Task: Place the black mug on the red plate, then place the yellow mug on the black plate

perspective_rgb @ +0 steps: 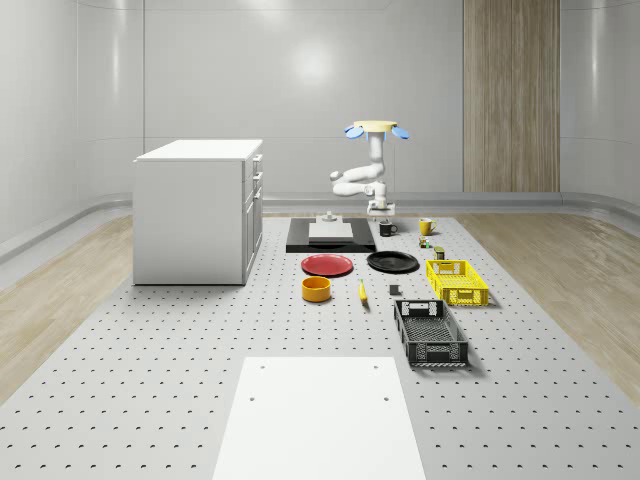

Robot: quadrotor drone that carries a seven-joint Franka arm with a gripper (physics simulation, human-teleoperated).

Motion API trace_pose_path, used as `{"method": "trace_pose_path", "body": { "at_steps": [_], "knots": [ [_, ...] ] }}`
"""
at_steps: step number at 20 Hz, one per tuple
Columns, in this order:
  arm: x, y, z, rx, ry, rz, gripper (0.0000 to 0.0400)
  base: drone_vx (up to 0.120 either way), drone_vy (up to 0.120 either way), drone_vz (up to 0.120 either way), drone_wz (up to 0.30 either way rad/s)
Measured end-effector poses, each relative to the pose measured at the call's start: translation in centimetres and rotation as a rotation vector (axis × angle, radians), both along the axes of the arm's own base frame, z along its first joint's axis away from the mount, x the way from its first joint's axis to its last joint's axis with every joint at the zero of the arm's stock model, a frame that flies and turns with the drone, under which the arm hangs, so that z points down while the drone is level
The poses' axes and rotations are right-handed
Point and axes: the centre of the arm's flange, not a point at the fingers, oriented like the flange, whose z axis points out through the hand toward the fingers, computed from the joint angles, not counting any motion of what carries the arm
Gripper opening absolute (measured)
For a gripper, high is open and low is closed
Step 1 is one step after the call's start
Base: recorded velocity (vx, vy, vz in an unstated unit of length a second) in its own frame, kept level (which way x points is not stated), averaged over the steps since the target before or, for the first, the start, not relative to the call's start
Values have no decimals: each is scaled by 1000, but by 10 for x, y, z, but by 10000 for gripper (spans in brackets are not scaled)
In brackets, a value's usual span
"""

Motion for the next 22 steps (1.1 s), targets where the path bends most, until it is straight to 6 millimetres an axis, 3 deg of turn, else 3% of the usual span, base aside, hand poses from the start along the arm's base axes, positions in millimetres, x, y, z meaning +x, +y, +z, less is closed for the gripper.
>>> {"method": "trace_pose_path", "body": {
  "at_steps": [7, 22],
  "knots": [
    [6, 0, 11, 0, 0, 0, 400, 0, 0, 0, 0],
    [18, 8, 15, 0, 0, 0, 400, 0, 0, 0, 0]
  ]
}}
